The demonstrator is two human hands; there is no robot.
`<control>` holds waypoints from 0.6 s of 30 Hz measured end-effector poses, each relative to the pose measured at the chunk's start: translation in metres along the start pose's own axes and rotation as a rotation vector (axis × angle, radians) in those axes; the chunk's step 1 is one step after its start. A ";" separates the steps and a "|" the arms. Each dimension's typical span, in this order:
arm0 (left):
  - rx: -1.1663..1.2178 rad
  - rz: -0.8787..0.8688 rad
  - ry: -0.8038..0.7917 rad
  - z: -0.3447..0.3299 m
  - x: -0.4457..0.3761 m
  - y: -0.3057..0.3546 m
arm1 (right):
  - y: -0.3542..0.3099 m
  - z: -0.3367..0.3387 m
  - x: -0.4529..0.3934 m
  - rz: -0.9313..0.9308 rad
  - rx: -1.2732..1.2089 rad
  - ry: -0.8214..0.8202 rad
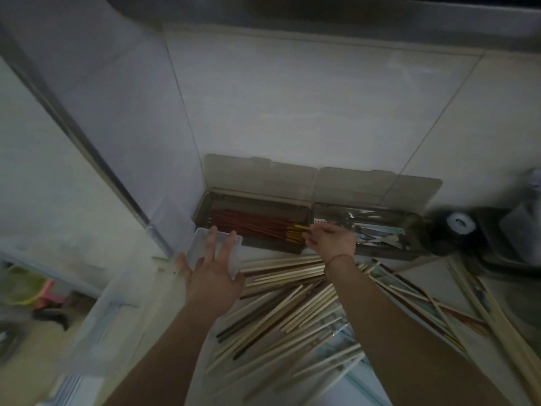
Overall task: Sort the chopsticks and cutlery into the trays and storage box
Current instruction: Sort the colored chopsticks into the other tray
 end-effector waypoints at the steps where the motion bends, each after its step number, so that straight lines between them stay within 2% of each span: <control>1: 0.001 0.000 0.000 0.000 0.000 0.000 | -0.001 0.006 0.001 0.032 0.074 -0.046; 4: 0.013 0.002 0.004 0.001 0.000 0.001 | -0.005 0.029 0.005 0.114 0.221 -0.139; 6: -0.004 0.007 -0.014 0.002 0.001 0.002 | -0.005 0.055 0.009 0.158 0.243 -0.103; 9: -0.026 0.022 -0.036 0.002 0.001 0.003 | -0.001 0.102 0.018 0.215 0.285 0.043; 12: -0.015 0.014 -0.004 0.002 0.000 0.003 | 0.015 0.154 0.026 0.237 0.504 0.237; 18: -0.020 0.018 -0.007 -0.001 -0.002 0.001 | 0.057 0.232 0.057 0.294 0.631 0.520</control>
Point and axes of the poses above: each hand's wrist, its own x-axis away from the middle knuckle, its own z-axis out of the back of the hand, y = z × x, the point moved 2 cm from there along -x, towards the middle knuckle, and after that the axes turned 12 degrees about x, right-handed, at the moved point
